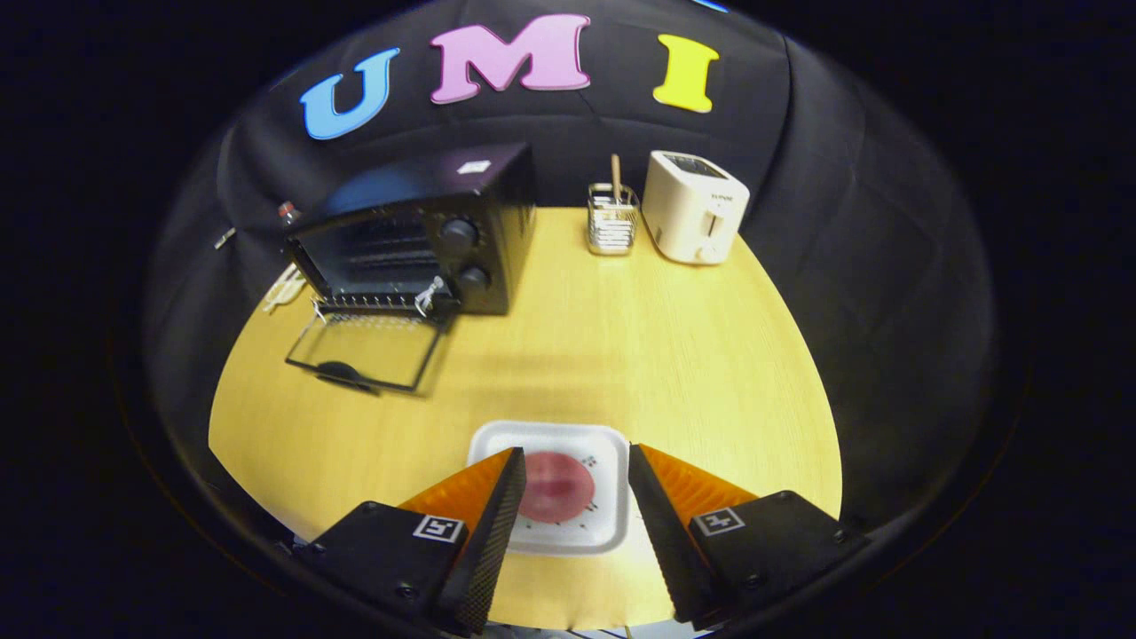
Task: Open the toaster oven, put the food inside, and close the toaster oven door.
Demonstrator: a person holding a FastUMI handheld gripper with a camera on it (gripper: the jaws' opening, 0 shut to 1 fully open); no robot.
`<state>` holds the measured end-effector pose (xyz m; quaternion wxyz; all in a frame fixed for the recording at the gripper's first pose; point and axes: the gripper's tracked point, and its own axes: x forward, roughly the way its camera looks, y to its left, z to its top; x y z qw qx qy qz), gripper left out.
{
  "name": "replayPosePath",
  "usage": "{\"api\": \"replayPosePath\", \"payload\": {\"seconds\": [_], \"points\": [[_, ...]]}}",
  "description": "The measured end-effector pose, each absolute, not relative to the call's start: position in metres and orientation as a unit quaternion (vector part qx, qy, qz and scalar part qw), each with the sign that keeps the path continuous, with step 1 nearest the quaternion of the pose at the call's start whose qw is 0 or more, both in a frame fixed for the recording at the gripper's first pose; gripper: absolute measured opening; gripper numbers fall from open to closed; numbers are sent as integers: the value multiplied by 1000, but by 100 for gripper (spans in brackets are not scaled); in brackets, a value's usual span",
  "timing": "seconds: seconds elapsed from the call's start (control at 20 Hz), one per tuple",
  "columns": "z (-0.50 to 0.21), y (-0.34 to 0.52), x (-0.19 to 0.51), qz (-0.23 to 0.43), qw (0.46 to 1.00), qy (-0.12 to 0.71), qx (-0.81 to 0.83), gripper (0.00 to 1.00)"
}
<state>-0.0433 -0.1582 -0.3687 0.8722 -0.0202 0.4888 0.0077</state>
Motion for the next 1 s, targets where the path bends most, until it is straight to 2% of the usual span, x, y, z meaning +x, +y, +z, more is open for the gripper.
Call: {"api": "replayPosePath", "payload": {"seconds": [0.15,0.45,0.6,1.0], "points": [[-407,-177,-57,8,847,530,-19,74],[-458,-196,-56,7,817,577,-24,74],[-469,-196,-54,3,803,596,-1,49],[-470,-201,-52,8,775,632,20,53]]}}
